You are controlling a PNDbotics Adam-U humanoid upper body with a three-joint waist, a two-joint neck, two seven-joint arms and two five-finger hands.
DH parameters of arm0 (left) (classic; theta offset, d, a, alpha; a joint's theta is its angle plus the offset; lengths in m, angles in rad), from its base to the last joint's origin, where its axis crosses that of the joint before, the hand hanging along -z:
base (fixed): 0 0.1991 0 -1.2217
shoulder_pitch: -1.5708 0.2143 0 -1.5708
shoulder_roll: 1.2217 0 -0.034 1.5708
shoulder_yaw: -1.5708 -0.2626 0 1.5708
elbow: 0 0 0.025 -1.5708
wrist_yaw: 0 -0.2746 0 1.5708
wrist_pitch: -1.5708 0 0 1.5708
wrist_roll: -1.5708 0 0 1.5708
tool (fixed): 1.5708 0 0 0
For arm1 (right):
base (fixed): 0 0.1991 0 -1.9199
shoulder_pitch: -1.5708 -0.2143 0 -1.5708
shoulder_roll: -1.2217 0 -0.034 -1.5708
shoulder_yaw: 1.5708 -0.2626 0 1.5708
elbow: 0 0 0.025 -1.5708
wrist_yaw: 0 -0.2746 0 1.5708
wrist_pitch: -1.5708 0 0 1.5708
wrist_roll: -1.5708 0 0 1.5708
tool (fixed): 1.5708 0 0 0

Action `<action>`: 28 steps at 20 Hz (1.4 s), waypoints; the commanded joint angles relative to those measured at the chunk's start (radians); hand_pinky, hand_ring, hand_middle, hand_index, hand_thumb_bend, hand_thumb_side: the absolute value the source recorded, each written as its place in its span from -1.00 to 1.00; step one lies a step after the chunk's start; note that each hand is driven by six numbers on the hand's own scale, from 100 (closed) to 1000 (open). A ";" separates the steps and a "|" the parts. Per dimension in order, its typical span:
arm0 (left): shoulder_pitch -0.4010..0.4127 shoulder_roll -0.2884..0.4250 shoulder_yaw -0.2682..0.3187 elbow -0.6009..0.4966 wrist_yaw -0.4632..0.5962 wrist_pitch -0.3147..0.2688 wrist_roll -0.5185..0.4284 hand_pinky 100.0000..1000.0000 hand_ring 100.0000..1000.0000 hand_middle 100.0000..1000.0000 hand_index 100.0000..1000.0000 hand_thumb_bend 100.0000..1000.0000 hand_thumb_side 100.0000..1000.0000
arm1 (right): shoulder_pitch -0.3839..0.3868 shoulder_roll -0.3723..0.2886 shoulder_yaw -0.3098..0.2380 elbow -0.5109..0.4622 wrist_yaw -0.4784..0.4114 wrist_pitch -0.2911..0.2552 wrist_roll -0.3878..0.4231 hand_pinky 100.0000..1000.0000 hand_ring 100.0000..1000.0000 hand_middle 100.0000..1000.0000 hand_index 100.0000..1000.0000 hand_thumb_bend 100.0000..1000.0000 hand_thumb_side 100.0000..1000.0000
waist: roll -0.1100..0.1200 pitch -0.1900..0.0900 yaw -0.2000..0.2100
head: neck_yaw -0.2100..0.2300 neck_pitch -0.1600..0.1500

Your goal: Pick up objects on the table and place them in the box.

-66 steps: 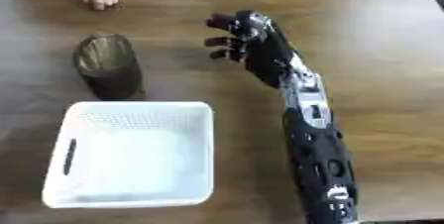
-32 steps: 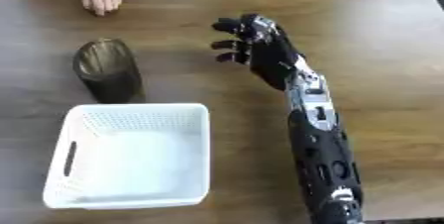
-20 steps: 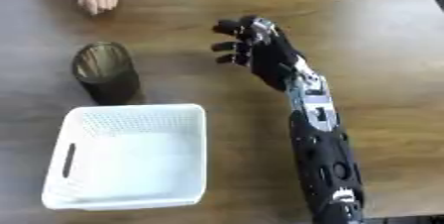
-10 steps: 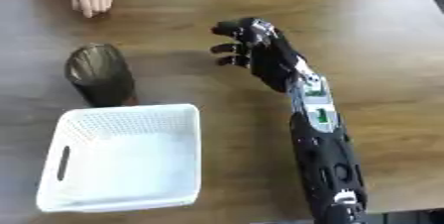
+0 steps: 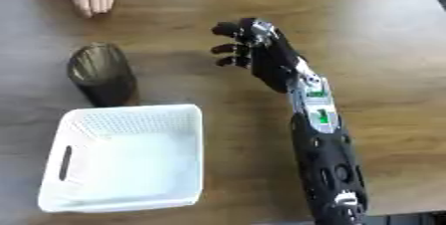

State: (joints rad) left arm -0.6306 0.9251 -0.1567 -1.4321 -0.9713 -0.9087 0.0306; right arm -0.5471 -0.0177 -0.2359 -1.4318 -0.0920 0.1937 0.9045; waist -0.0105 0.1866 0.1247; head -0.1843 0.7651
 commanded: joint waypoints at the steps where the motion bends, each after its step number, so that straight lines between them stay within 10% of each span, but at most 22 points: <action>1: -0.038 0.002 -0.003 -0.005 0.022 0.002 0.007 -1.00 -0.83 0.67 0.83 -0.32 -0.69 | -0.014 -0.004 0.003 -0.011 0.004 -0.001 0.002 0.52 0.63 0.91 0.88 -1.00 1.00 | 0.003 -0.016 -0.001 | 0.001 -0.005; 28: -0.134 -0.118 -0.091 -0.080 0.209 0.002 -0.203 -1.00 -0.85 0.66 0.82 -0.47 -0.72 | -0.019 0.007 0.012 -0.013 0.009 -0.003 0.002 0.52 0.63 0.91 0.88 -1.00 1.00 | 0.005 -0.012 -0.019 | 0.018 -0.016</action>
State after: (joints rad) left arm -0.7421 0.7923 -0.2540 -1.4954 -0.7730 -0.9042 -0.1626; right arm -0.5476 -0.0086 -0.2266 -1.4319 -0.0862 0.1885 0.9024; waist -0.0104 0.1884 0.1058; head -0.1750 0.7601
